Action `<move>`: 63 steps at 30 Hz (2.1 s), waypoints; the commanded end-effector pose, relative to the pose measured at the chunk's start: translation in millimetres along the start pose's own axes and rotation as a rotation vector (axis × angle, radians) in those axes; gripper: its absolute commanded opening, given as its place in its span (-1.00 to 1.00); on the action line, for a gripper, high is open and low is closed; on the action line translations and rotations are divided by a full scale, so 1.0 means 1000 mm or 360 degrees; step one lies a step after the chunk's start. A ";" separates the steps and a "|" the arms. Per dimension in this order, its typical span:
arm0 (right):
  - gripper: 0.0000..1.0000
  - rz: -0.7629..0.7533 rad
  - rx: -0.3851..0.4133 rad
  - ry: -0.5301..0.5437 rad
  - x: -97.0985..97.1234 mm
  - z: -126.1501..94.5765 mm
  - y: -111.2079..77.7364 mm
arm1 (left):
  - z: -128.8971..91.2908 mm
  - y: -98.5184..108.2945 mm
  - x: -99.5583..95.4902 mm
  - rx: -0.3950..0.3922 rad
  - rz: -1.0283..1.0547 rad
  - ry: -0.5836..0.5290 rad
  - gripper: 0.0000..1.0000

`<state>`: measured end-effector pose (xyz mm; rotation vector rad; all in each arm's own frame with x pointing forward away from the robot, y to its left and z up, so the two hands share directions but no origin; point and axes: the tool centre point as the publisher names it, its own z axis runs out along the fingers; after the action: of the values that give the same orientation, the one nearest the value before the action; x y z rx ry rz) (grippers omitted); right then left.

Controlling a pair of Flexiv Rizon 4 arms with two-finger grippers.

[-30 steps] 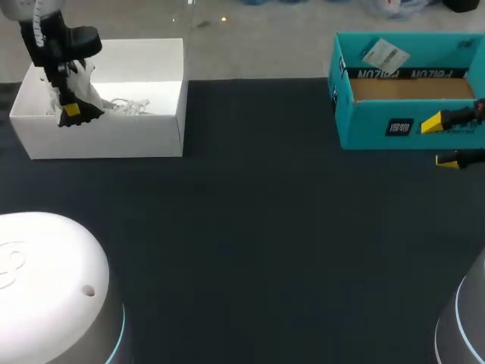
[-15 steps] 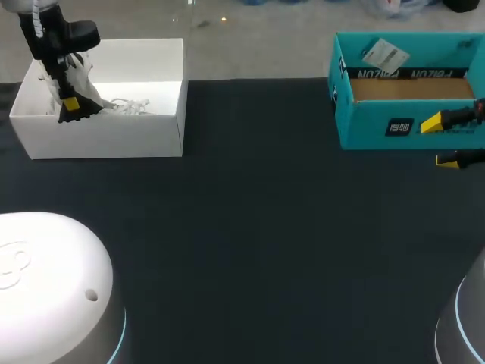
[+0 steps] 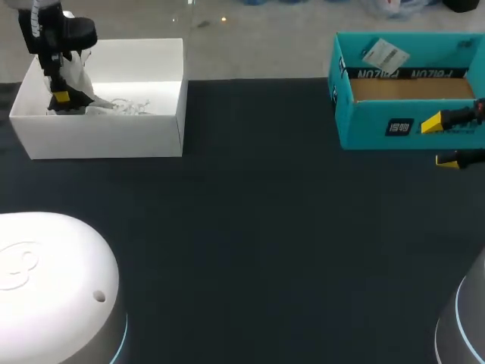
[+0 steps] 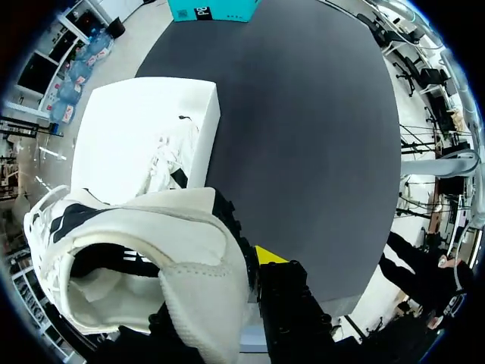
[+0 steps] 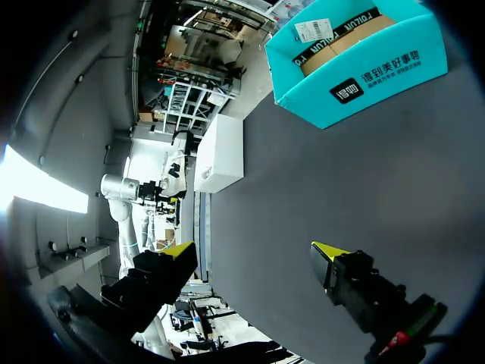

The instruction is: Take the shoe out of the shoebox, open the shoe tongue, remove and reinsert the insole, then place the shoe into the shoebox

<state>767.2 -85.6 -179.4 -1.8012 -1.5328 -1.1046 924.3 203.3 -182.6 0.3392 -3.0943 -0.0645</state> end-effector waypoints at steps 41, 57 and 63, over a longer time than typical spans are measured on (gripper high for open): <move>1.00 0.0001 0.0000 -0.0004 0.000 0.001 0.000 | 0.028 0.070 -0.203 -0.0048 0.0843 0.0195 -1.00; 1.00 0.0001 0.0000 -0.0004 0.000 0.001 0.000 | 0.028 0.075 -0.196 0.0072 0.1463 -0.0036 -1.00; 1.00 0.0001 0.0000 -0.0004 0.000 0.001 0.000 | 0.008 0.092 -0.214 0.0138 0.2116 -0.0116 -1.00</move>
<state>767.2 -85.4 -179.3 -1.8010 -1.5329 -1.1044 1116.1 330.8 -202.0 -0.9072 -2.9252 -0.0030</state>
